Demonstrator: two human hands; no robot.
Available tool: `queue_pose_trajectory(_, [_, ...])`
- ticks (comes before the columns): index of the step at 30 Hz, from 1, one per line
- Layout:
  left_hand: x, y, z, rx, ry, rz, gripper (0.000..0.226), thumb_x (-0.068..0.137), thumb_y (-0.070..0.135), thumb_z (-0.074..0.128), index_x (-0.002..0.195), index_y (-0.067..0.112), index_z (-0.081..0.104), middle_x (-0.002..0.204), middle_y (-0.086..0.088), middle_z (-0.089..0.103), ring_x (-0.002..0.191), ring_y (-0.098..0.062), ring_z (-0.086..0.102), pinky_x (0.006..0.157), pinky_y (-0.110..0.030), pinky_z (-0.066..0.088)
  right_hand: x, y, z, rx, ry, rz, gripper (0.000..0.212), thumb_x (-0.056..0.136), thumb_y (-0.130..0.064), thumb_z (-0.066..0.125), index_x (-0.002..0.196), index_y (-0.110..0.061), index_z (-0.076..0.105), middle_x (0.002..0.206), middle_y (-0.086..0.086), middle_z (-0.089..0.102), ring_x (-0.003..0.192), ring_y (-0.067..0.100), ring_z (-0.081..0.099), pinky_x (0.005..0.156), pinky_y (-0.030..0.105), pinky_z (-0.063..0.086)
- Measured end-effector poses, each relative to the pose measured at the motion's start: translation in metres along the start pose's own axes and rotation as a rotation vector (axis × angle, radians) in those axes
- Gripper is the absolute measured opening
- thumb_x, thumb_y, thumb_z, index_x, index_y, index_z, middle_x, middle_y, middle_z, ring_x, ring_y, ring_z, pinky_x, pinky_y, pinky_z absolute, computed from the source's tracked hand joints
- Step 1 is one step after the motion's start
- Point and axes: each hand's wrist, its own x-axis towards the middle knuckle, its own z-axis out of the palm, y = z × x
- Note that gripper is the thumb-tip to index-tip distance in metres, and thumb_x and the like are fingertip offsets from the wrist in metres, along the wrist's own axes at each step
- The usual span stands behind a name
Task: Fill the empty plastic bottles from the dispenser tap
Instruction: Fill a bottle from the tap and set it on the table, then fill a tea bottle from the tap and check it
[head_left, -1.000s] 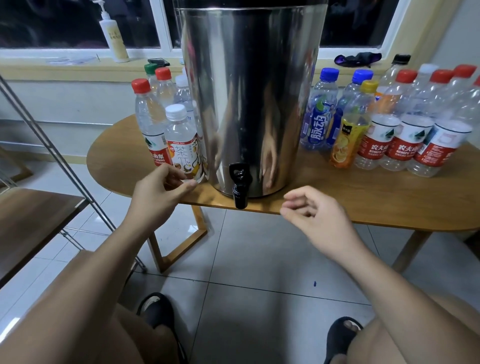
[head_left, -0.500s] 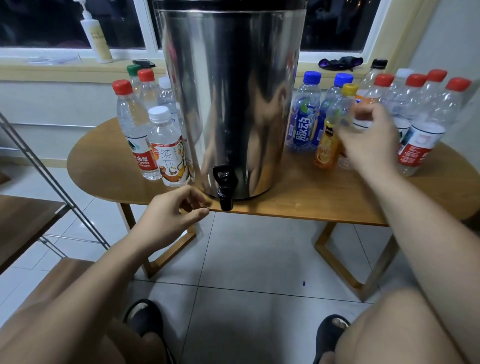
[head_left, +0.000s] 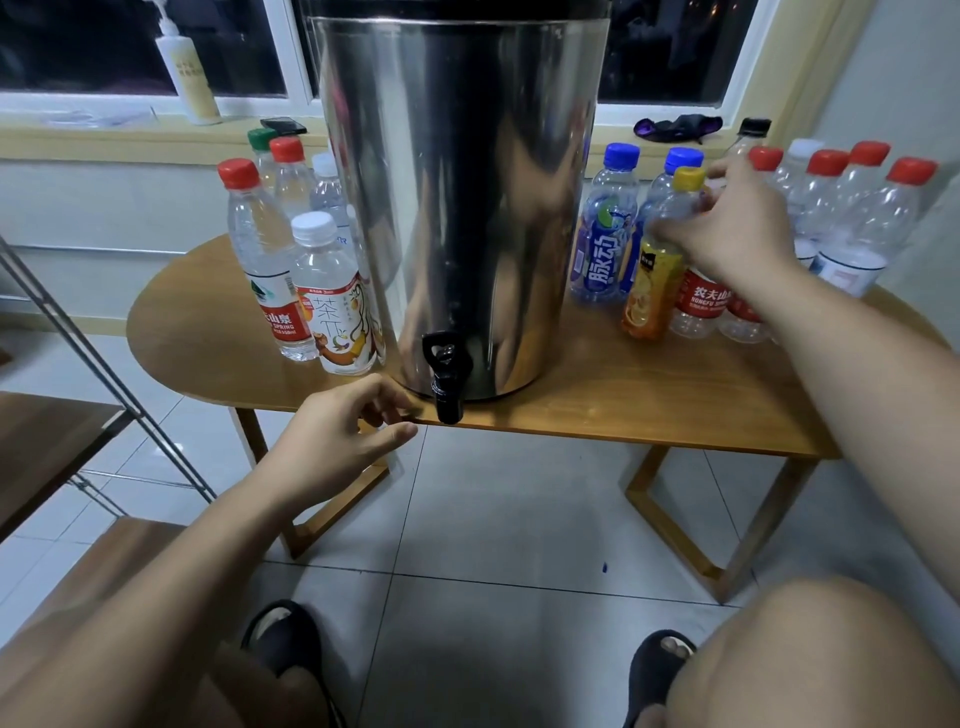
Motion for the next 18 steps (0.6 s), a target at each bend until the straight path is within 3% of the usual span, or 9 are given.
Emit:
queue_pose_trajectory(5, [0.000, 0.002, -0.001, 0.001, -0.002, -0.010, 0.015, 0.095, 0.039, 0.081, 0.105, 0.041, 0.071, 0.096, 0.017, 0.072, 0.097, -0.004, 0.068, 0.072, -0.014, 0.048, -0.015, 0.007, 0.012, -0.033, -0.024, -0.022, 0.079, 0.079, -0.056, 0.089, 0.140, -0.018, 0.057, 0.119, -0.001, 0.066, 0.103, 0.022, 0.066, 0.077, 0.037, 0.052])
queue_pose_trajectory(8, [-0.001, 0.003, -0.002, -0.009, 0.002, -0.012, 0.016, 0.094, 0.038, 0.082, 0.105, 0.040, 0.071, 0.095, 0.016, 0.072, 0.096, -0.004, 0.069, 0.073, -0.015, 0.049, -0.026, 0.009, 0.016, -0.030, -0.020, -0.040, 0.071, 0.081, -0.055, 0.087, 0.134, -0.019, 0.057, 0.114, -0.001, 0.067, 0.098, 0.023, 0.067, 0.071, 0.037, 0.052])
queue_pose_trajectory(14, [-0.004, 0.006, -0.004, -0.022, 0.007, -0.020, 0.017, 0.094, 0.037, 0.083, 0.105, 0.039, 0.071, 0.092, 0.017, 0.074, 0.094, -0.003, 0.070, 0.070, -0.009, 0.050, -0.050, -0.007, 0.009, 0.001, -0.039, -0.081, 0.075, 0.078, -0.054, 0.091, 0.136, -0.019, 0.059, 0.112, -0.003, 0.067, 0.100, 0.021, 0.066, 0.081, 0.040, 0.055])
queue_pose_trajectory(18, [-0.006, 0.009, -0.004, -0.015, 0.007, -0.014, 0.017, 0.094, 0.038, 0.082, 0.107, 0.038, 0.071, 0.094, 0.017, 0.074, 0.095, -0.003, 0.071, 0.070, -0.010, 0.050, -0.079, -0.025, 0.004, 0.099, -0.099, -0.084, 0.069, 0.072, -0.059, 0.092, 0.124, -0.022, 0.065, 0.110, -0.004, 0.072, 0.099, 0.021, 0.069, 0.081, 0.037, 0.054])
